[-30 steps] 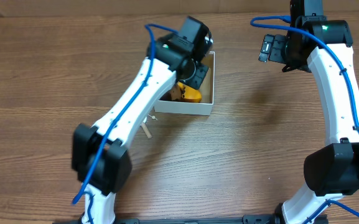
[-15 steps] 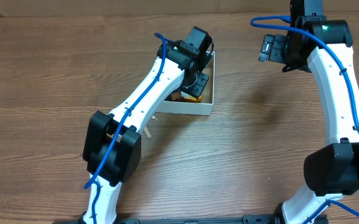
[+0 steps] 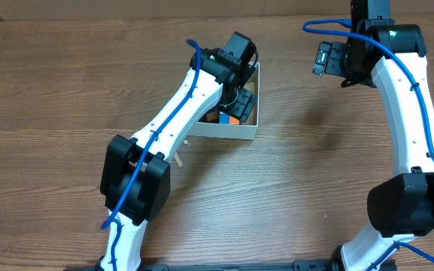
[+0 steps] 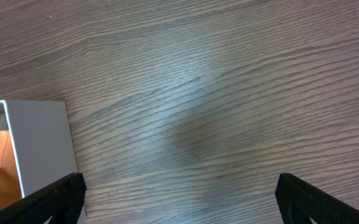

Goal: Pack container
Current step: 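Carry the puzzle cube over the box with the left gripper, then lower the cube into the box beside the capybara with the left gripper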

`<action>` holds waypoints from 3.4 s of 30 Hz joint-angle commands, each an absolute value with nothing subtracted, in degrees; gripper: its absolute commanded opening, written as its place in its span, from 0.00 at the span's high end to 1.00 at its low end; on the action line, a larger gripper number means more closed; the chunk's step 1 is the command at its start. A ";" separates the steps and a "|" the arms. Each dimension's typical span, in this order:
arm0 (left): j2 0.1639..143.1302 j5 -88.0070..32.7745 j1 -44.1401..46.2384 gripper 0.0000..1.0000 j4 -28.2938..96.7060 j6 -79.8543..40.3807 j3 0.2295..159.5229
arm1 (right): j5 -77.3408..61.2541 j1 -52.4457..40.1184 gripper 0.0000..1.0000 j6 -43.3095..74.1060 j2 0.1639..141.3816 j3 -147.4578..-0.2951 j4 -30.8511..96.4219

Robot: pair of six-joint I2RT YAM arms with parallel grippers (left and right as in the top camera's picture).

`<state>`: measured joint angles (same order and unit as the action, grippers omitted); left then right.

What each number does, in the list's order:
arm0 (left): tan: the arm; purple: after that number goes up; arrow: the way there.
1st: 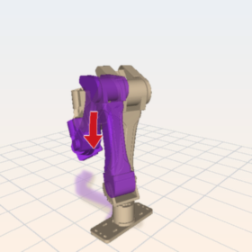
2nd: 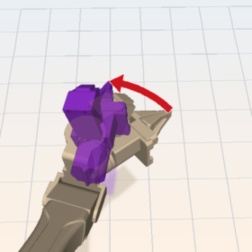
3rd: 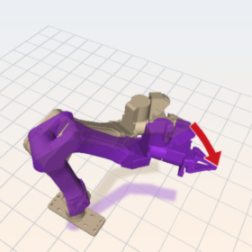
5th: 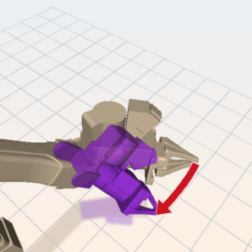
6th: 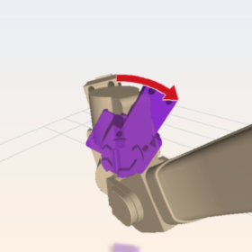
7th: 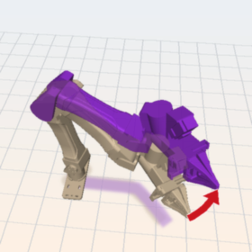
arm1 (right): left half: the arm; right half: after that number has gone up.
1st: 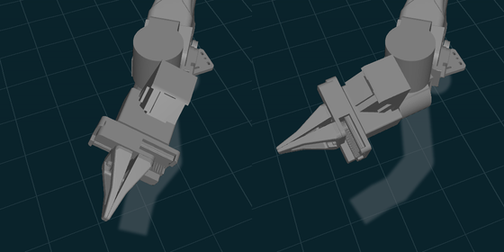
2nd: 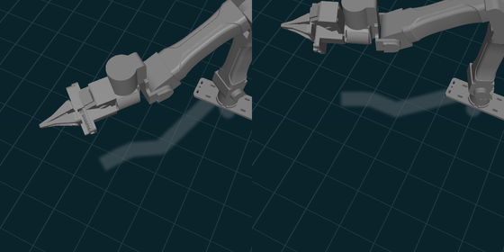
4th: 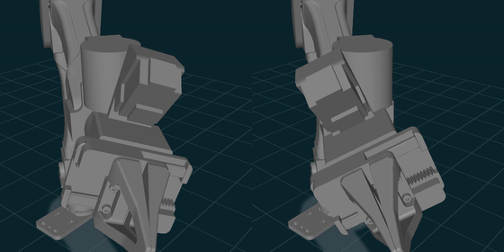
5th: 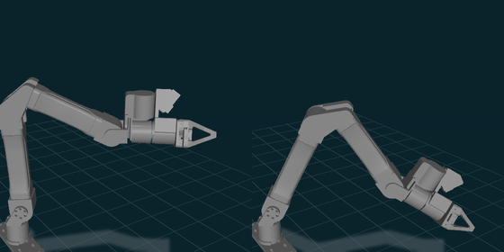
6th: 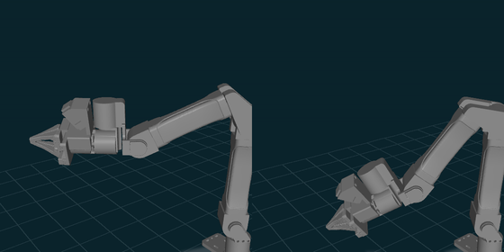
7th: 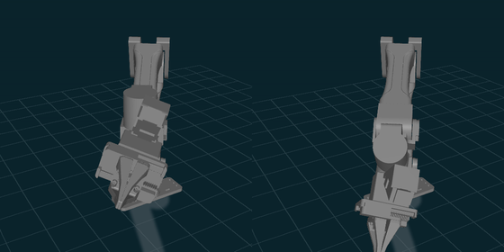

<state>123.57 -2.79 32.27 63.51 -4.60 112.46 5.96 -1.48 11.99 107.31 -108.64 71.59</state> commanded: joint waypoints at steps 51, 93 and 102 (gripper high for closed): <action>125.27 4.43 35.73 0.31 76.64 -29.87 120.68 | 6.37 -1.15 0.00 12.40 106.15 -109.78 71.42; 125.27 9.17 38.28 0.36 66.98 -32.18 110.76 | 6.39 -1.15 0.00 12.40 106.15 -109.78 71.44; 125.25 9.41 38.06 0.39 66.76 -31.70 110.96 | 6.39 -1.15 0.00 12.40 106.15 -109.78 71.42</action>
<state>124.53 8.45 37.54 67.16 -31.44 110.91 5.98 -1.48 11.99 107.31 -108.66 71.59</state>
